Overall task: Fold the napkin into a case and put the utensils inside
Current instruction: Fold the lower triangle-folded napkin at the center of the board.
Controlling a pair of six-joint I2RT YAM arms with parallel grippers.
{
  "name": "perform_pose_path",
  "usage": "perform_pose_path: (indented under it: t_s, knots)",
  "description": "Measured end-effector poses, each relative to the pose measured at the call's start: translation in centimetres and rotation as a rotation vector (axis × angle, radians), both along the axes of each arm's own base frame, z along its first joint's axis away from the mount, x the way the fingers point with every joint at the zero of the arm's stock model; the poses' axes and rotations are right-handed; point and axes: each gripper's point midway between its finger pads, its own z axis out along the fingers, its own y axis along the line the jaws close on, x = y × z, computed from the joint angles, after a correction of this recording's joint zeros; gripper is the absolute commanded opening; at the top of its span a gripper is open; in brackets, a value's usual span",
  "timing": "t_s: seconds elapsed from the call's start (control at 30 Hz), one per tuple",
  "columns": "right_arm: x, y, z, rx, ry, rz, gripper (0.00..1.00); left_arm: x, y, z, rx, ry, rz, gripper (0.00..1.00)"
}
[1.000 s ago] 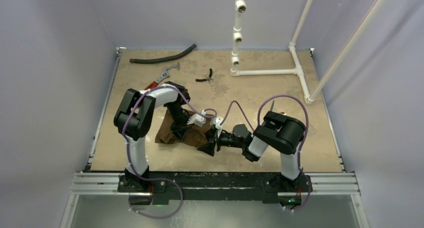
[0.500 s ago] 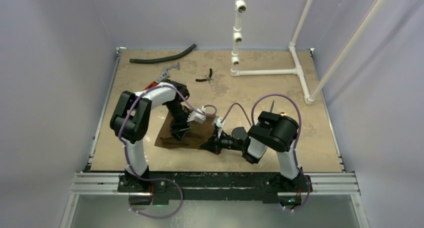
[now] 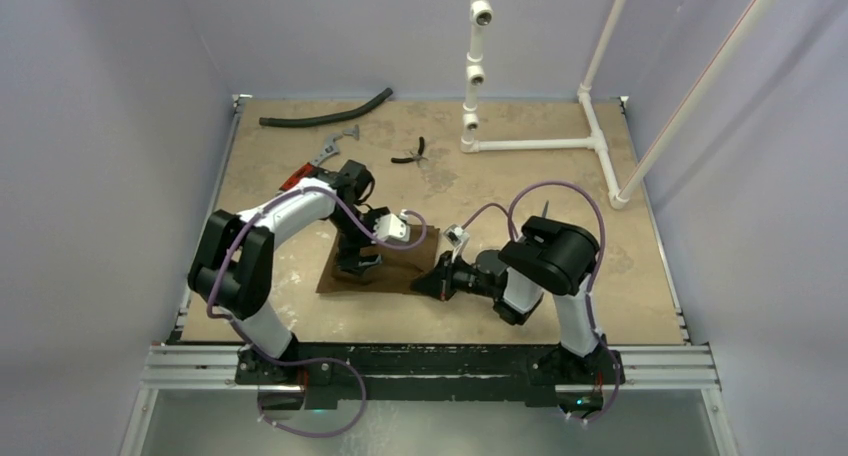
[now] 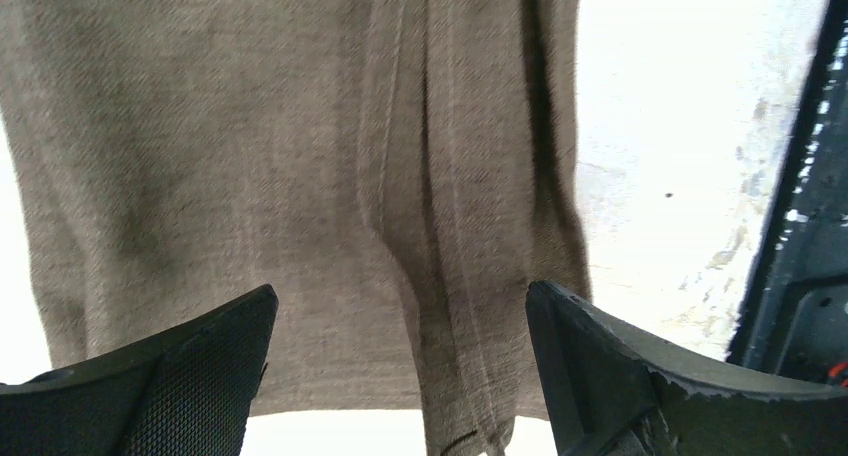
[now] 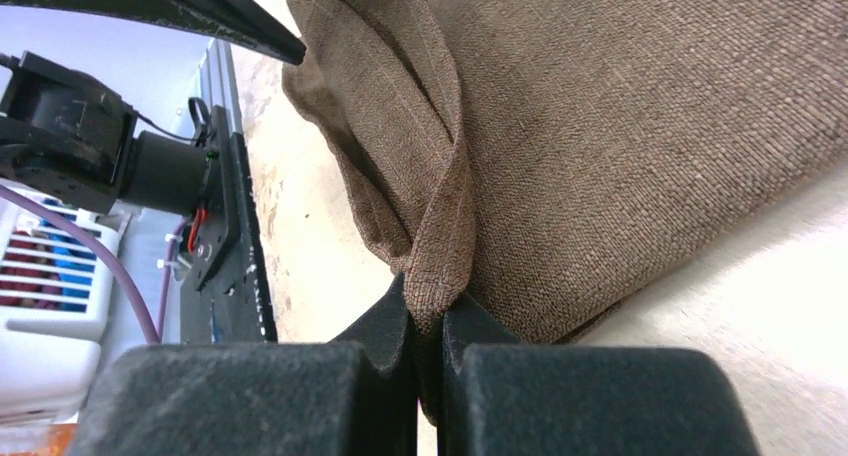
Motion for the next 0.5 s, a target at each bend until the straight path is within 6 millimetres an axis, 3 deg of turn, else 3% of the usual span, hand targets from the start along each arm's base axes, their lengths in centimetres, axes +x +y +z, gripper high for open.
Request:
perform_pose_path:
  t_s: [0.17,0.3,0.33,0.5]
  knots:
    - [0.4,-1.1,0.9,0.008,0.042,-0.045,0.00,1.6,0.9,0.1,0.001,0.014,0.043,0.94]
    - [1.4,-1.1,3.8,0.066,0.005,-0.084,0.00,2.9,1.4,1.1,-0.036,0.067,0.066,0.94]
    - [1.7,-1.1,4.8,0.089,-0.008,-0.096,0.00,3.1,1.4,1.5,-0.048,0.078,0.064,0.94]
    - [2.7,-1.2,5.5,0.115,0.007,-0.126,0.00,2.2,1.4,2.6,-0.082,0.117,0.021,0.93]
